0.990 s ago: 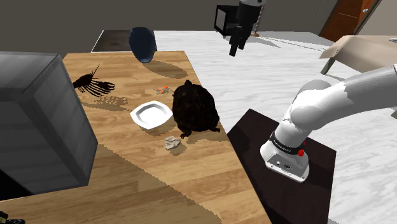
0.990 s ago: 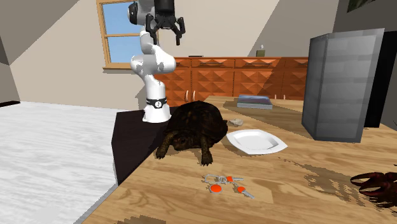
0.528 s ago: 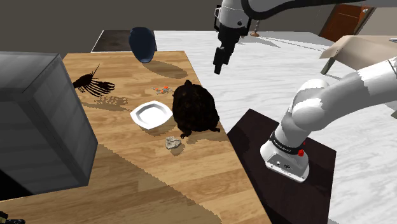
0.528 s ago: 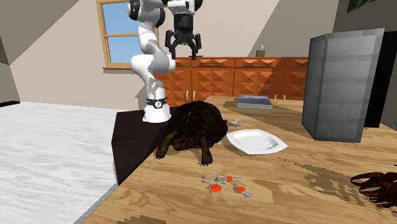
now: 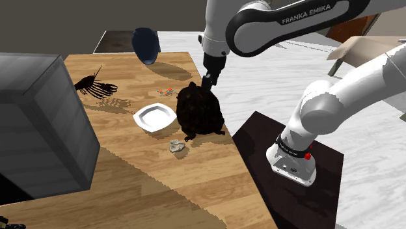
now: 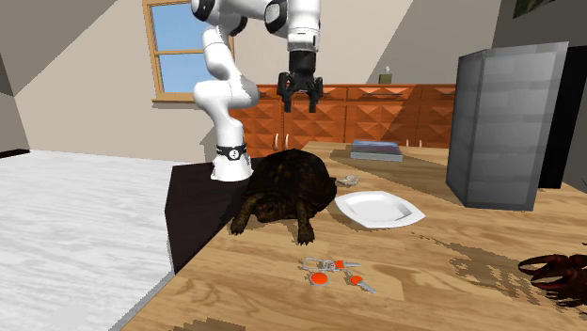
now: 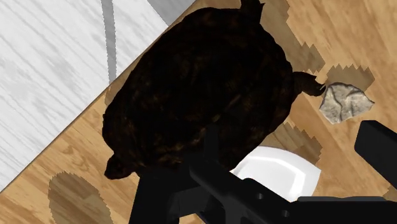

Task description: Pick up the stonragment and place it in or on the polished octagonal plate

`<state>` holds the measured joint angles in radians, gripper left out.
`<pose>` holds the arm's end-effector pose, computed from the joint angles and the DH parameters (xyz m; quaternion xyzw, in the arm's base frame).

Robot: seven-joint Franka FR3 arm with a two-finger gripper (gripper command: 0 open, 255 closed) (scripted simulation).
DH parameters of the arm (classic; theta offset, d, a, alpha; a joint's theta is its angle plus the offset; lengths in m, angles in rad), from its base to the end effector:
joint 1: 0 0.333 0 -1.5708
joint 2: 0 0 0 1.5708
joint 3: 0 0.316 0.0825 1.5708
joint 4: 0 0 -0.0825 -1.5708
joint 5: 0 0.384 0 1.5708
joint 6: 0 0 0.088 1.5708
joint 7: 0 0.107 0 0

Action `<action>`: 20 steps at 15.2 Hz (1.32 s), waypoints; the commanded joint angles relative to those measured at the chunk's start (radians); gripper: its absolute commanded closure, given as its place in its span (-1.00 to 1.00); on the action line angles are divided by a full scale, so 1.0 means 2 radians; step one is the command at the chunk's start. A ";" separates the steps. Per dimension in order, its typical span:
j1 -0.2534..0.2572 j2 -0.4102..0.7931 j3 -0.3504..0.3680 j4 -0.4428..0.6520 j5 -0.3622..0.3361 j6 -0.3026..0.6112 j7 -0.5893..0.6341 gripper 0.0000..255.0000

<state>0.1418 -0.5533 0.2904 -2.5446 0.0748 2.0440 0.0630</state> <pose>0.3468 0.1671 0.4524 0.9879 0.1480 0.0270 0.0368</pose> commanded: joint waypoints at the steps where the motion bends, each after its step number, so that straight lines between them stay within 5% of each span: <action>1: 0.004 0.026 0.017 -0.004 -0.003 0.029 0.009 -1.00; 9: 0.009 0.155 0.099 0.013 -0.054 0.128 0.083 -1.00; 17: 0.017 0.322 0.153 0.070 -0.208 0.186 0.218 -1.00; 20: 0.021 0.338 0.146 0.070 -0.227 0.197 0.231 -1.00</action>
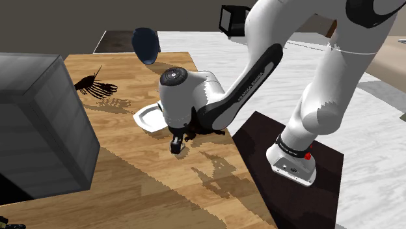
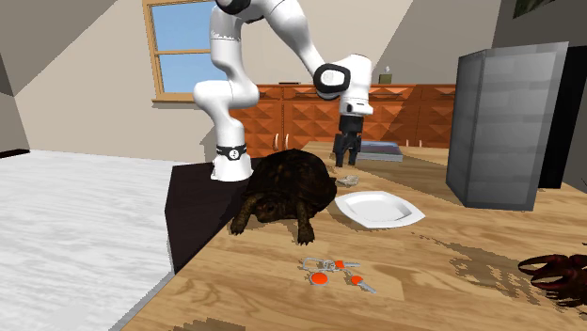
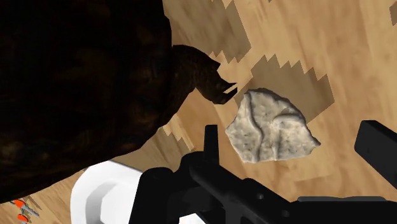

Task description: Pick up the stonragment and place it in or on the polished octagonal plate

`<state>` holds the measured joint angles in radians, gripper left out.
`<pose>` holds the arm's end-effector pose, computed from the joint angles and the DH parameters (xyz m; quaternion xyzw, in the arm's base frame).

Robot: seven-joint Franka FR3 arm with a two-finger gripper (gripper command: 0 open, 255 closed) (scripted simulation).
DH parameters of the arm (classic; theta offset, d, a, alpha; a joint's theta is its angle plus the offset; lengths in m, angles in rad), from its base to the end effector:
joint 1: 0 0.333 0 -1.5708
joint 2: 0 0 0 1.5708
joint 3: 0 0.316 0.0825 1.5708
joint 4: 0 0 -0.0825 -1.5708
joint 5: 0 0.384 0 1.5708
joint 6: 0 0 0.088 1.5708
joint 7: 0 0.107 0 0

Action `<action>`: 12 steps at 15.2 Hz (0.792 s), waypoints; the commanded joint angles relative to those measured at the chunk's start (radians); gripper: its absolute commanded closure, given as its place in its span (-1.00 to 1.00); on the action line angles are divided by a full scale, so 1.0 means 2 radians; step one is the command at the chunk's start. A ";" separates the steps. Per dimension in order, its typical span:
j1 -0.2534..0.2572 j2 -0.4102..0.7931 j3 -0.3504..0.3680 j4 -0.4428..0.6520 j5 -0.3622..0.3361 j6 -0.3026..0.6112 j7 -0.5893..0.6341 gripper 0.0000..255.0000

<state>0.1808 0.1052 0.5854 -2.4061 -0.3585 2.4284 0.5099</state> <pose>0.3511 0.3394 0.2717 0.9607 0.2631 0.0270 0.0840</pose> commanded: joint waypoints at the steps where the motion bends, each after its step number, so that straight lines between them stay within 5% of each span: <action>1: 0.002 0.015 -0.004 0.000 -0.019 0.010 0.013 -1.00; 5: 0.006 0.046 -0.018 -0.001 -0.057 0.033 0.040 -1.00; 12: 0.006 0.046 -0.018 -0.001 -0.057 0.033 0.040 -1.00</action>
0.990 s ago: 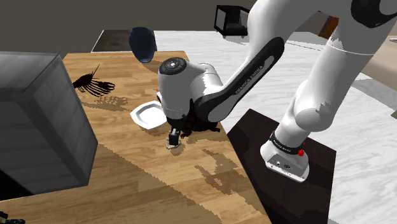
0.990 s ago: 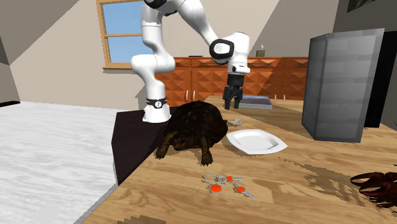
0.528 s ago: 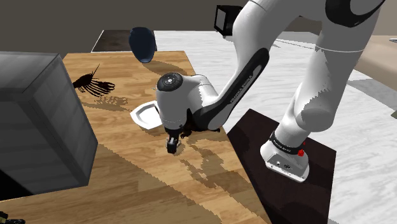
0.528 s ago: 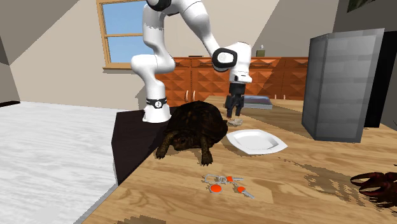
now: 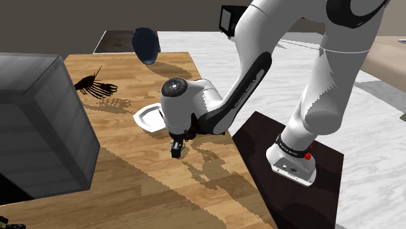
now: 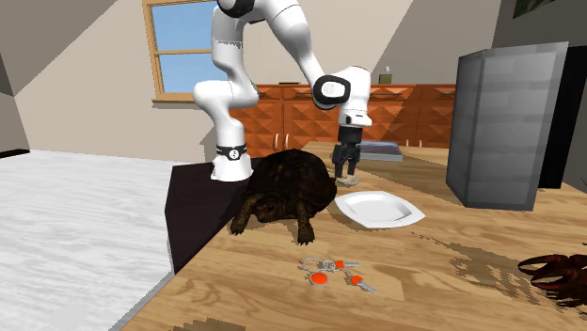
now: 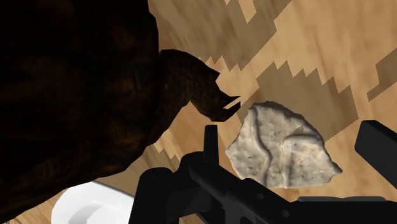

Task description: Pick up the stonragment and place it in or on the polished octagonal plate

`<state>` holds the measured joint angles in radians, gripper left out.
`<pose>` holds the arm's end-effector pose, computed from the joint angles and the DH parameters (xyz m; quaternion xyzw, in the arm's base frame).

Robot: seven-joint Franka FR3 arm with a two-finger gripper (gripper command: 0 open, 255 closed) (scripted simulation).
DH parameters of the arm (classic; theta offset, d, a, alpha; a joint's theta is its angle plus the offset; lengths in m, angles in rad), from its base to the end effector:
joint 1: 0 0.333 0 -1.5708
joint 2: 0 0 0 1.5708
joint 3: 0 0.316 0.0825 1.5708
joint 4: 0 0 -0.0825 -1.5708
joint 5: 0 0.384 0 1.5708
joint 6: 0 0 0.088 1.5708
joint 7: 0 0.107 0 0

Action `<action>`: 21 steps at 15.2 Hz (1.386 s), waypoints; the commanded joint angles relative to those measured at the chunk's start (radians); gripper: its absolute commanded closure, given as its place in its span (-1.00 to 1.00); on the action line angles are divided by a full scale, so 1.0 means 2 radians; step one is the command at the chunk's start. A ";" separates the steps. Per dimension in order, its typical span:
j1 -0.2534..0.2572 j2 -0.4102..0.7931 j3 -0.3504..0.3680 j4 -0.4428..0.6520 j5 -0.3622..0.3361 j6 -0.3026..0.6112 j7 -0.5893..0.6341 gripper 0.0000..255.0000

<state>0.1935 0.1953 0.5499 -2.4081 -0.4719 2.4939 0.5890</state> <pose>0.3539 0.3364 0.2377 0.9603 0.2644 0.0281 0.0844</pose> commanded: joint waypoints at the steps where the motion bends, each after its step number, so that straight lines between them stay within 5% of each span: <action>1: 0.000 0.001 0.000 0.000 0.000 0.000 0.000 -1.00; 2: 0.000 0.001 0.000 0.000 -0.001 0.000 0.000 1.00; 16: -0.006 -0.022 0.009 -0.002 0.026 -0.013 -0.020 1.00; 17: -0.006 -0.022 0.009 -0.002 0.026 -0.013 -0.020 -1.00; 19: -0.047 -0.002 0.015 0.041 0.122 -0.042 -0.127 -1.00; 21: -0.079 0.027 0.019 0.088 0.181 -0.080 -0.195 -1.00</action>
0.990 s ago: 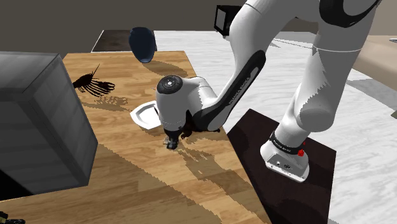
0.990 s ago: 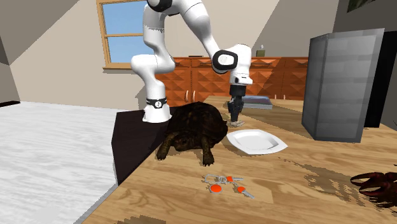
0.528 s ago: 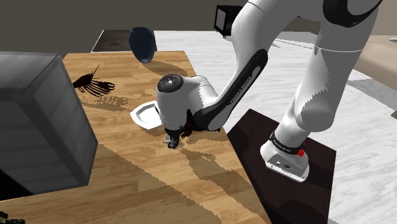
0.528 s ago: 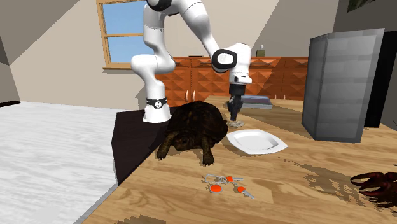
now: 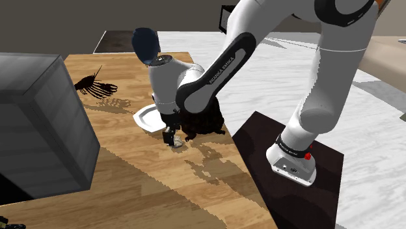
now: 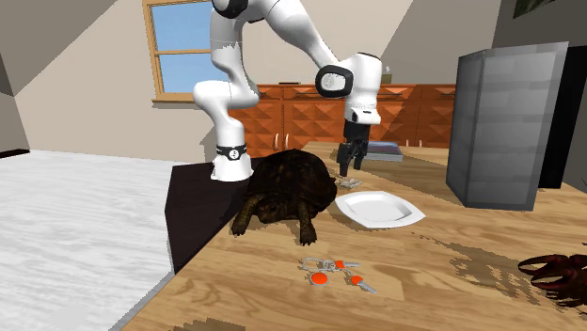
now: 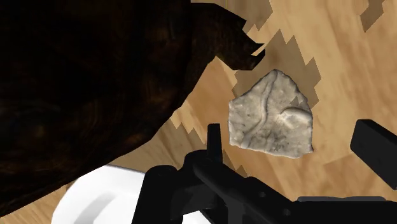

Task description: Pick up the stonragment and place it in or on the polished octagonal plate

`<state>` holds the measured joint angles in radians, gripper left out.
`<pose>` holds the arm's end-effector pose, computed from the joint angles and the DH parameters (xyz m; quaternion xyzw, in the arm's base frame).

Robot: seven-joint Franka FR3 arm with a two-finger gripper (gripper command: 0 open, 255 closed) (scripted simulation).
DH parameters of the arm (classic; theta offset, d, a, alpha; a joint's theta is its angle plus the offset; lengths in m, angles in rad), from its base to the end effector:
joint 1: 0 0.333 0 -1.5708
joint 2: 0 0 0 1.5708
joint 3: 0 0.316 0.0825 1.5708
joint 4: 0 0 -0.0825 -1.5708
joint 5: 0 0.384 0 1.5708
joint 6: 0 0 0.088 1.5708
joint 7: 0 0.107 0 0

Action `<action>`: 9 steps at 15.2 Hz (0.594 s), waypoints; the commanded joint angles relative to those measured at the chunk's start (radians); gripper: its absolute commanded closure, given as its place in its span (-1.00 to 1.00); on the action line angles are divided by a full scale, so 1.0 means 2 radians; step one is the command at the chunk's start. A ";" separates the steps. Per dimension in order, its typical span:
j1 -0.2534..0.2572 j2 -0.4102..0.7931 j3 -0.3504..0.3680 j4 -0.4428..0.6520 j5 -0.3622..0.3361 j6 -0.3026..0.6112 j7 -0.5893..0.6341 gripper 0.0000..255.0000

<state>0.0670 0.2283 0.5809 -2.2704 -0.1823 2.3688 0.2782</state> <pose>0.4183 0.3165 0.2662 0.9681 0.2470 -0.0386 0.0172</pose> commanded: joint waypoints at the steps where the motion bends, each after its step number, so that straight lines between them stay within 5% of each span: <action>1: -0.016 0.016 0.003 0.017 0.032 -0.012 -0.036 -1.00; 9: -0.005 0.051 -0.011 0.007 0.003 0.028 -0.016 -1.00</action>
<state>0.0551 0.3234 0.5626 -2.2559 -0.1717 2.4177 0.2426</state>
